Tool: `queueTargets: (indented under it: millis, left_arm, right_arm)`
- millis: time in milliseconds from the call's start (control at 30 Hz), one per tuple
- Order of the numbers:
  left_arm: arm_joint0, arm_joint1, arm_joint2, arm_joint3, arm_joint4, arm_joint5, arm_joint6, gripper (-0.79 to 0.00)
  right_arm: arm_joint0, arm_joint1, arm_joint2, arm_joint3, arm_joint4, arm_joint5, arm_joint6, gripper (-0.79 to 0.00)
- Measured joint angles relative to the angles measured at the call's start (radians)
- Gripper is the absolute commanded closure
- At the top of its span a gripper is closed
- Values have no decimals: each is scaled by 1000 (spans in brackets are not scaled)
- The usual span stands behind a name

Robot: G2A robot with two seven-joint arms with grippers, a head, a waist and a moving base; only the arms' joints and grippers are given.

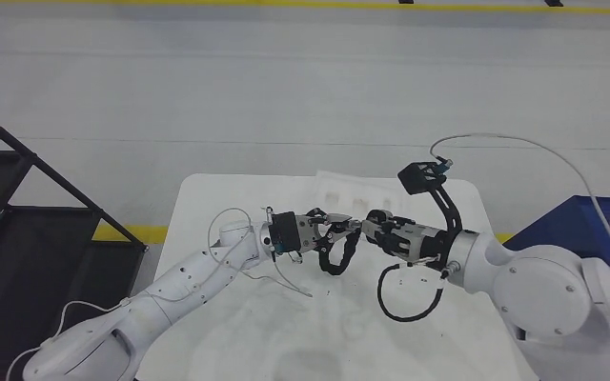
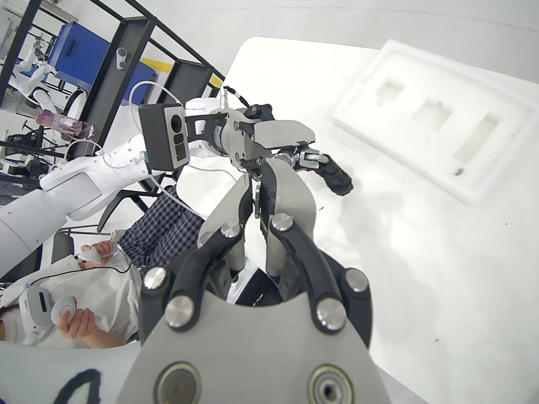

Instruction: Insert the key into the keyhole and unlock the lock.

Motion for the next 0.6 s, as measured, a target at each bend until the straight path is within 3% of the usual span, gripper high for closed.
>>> queueTargets:
  millis: [600]
  left_arm:
    - [45,-12,-75,-16,77,28,3,0]
  right_arm:
    - [2,-1,-16,32,28,39,-20,0]
